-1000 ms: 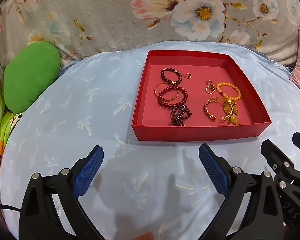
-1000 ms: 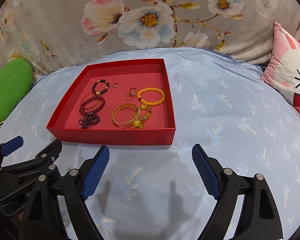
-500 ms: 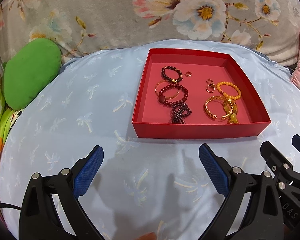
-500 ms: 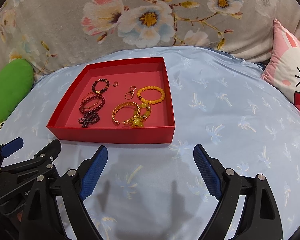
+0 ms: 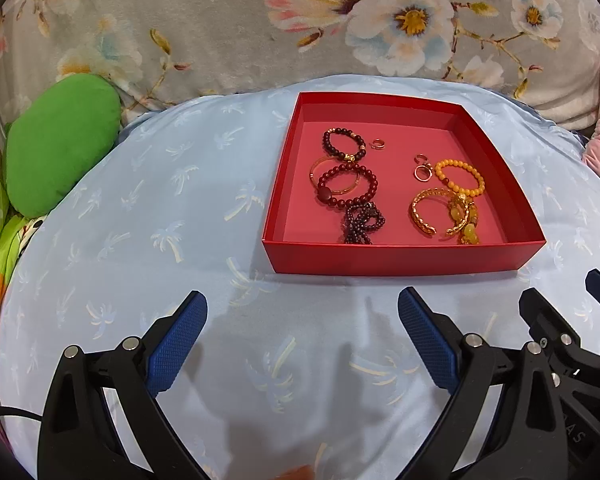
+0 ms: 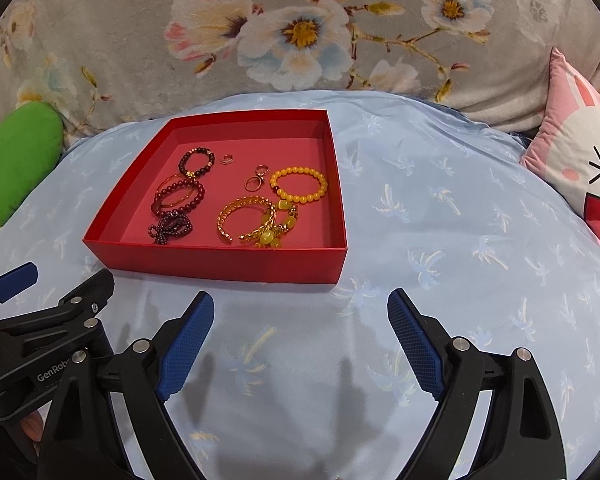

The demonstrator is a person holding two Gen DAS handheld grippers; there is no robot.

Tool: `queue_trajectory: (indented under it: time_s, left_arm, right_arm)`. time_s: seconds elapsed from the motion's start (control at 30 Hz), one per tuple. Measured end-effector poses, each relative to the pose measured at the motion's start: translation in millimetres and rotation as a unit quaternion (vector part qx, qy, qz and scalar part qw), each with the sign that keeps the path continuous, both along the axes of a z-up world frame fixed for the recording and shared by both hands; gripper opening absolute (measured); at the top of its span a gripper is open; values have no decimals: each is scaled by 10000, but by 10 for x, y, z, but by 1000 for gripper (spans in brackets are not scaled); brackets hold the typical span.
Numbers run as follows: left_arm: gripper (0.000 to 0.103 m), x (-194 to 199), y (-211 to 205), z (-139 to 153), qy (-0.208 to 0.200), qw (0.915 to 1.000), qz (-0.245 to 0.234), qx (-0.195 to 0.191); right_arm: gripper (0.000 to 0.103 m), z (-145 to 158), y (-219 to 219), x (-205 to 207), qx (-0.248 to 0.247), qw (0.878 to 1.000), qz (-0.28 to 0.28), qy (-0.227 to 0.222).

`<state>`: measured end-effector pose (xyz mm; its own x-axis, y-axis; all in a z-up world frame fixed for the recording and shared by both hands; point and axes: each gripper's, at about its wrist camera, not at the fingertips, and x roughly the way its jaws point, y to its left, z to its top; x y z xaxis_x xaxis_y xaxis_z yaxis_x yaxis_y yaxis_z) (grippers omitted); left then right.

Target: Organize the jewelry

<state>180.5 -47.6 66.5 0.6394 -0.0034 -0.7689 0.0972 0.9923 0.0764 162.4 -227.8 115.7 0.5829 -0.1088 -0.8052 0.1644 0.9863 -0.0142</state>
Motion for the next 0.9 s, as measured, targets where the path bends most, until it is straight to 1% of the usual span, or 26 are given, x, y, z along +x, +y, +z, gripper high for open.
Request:
queue_trajectory:
  time_s: [0.07,0.13,0.27,0.57,0.9]
  left_arm:
    - [92,5,1,-8,7,10000,-2,7]
    - [92,13,8,-20,18,10000,2,-13]
    - [92,20,7,-30,23,10000,3,-16]
    - [92,20,0,-30,33,10000,-4,-36]
    - [92,24,-45,-40,20,10000,-8,-41]
  right_arm:
    - [87,-26,-14,4,34,10000,-23,48]
    - [90,-37,-25,-5,38,10000,-41,18]
    - [90,-48,-32,-19,39,10000,-41,-22]
    - [90,-95,-80,-3,309,9995,-39,91]
    - [90,-66,-91,-7,259,9996,-64,7]
